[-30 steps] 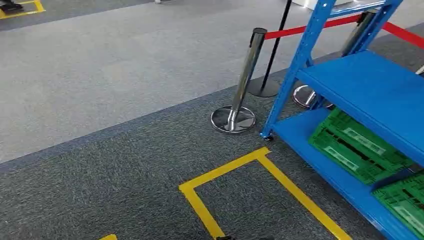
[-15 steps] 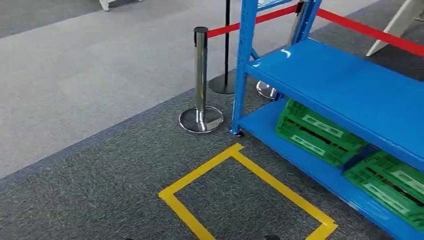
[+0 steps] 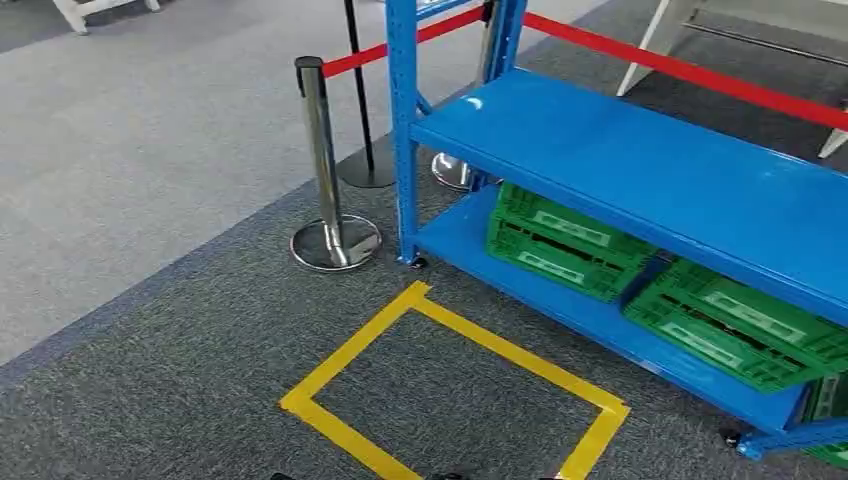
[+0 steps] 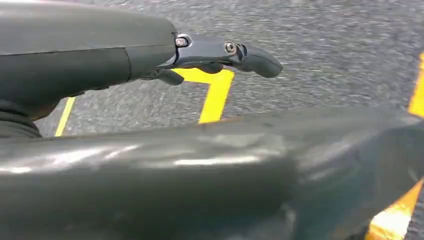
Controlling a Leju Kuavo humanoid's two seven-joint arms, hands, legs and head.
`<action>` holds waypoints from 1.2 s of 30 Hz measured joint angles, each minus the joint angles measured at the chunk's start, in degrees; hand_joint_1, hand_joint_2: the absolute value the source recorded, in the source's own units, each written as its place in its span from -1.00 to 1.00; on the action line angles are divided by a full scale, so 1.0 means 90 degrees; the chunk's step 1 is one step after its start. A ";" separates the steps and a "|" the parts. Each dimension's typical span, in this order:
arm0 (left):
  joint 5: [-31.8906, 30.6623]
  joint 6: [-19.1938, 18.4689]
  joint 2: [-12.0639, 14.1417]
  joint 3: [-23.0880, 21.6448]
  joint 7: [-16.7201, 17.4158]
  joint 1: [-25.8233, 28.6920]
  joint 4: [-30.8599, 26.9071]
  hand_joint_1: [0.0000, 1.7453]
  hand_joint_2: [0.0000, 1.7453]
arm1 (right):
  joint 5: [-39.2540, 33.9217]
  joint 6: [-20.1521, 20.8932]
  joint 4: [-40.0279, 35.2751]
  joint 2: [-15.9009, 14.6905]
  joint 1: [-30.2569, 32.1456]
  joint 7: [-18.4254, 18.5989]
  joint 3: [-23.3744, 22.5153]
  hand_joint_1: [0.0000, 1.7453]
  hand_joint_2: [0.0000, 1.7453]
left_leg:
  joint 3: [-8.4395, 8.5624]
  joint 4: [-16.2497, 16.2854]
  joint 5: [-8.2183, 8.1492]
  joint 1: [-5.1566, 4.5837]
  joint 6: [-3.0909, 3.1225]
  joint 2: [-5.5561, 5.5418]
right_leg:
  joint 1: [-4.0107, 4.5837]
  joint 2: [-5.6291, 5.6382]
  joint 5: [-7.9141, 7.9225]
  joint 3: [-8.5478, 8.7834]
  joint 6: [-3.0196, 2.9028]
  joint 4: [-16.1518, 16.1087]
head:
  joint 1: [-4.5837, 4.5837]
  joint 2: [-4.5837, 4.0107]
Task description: Take the parts from the cabinet and place them on the table.
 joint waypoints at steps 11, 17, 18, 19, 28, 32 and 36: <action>0.0343 -0.0022 -0.0039 0.0063 -0.0121 -0.0041 0.0000 -1.00 -1.00 | 0.0235 0.0164 -0.0002 -0.0015 -0.0051 -0.0172 -0.0005 -1.00 -1.00 | -0.0221 0.0885 -0.0684 0.0017 -0.0326 -0.0206 | 0.0022 -0.0137 0.0620 0.0990 -0.0360 -0.1700 | -0.0068 0.0000; 0.0396 -0.0073 -0.0005 0.0148 0.0126 -0.0014 0.0000 -1.00 -1.00 | 0.0289 0.0371 -0.0002 -0.0017 -0.0053 -0.0333 0.0007 -1.00 -1.00 | -0.0434 0.1147 -0.0349 -0.0018 -0.0192 -0.0270 | 0.0107 0.0124 0.0616 0.1024 -0.0390 -0.1689 | -0.0070 0.0000; 0.0396 -0.0073 -0.0003 0.0155 0.0126 -0.0018 0.0000 -1.00 -1.00 | 0.0289 0.0376 -0.0002 -0.0015 -0.0056 -0.0333 0.0010 -1.00 -1.00 | -0.0182 0.0567 -0.0060 -0.0045 -0.0124 -0.0304 | 0.0114 0.0145 0.0616 0.1036 -0.0390 -0.1690 | -0.0073 0.0000; 0.0396 -0.0075 0.0005 0.0160 0.0134 -0.0021 0.0000 -1.00 -1.00 | 0.0289 0.0393 -0.0002 -0.0010 -0.0055 -0.0335 0.0010 -1.00 -1.00 | -0.0042 0.0270 -0.0094 -0.0066 -0.0051 -0.0366 | 0.0119 0.0148 0.0618 0.1026 -0.0381 -0.1691 | -0.0056 0.0000; 0.0474 -0.0075 0.0014 0.0255 0.0044 -0.0017 0.0000 -1.00 -1.00 | 0.0369 0.0517 -0.0002 -0.0012 -0.0058 -0.0253 0.0010 -1.00 -1.00 | -0.0056 -0.0010 0.0069 -0.0027 0.0043 -0.0274 | 0.0055 0.0047 -0.0253 0.0205 -0.0110 -0.0082 | -0.0015 0.0000; 0.0452 -0.0097 0.0019 0.0272 0.0010 -0.0019 0.0000 -1.00 -1.00 | 0.0396 0.0544 -0.0002 -0.0027 -0.0043 -0.0255 0.0010 -1.00 -1.00 | -0.0041 0.0021 0.0049 -0.0005 0.0011 -0.0243 | -0.0010 0.0005 0.0243 0.0463 -0.0033 -0.0521 | -0.0012 0.0000; 0.0427 -0.0097 0.0039 0.0277 0.0017 -0.0023 0.0000 -1.00 -1.00 | 0.0396 0.0614 -0.0002 -0.0027 -0.0071 -0.0255 0.0010 -1.00 -1.00 | -0.0083 0.0158 -0.0030 -0.0040 -0.0159 -0.0243 | -0.0013 -0.0020 0.0470 0.1075 -0.0155 -0.1641 | -0.0012 0.0000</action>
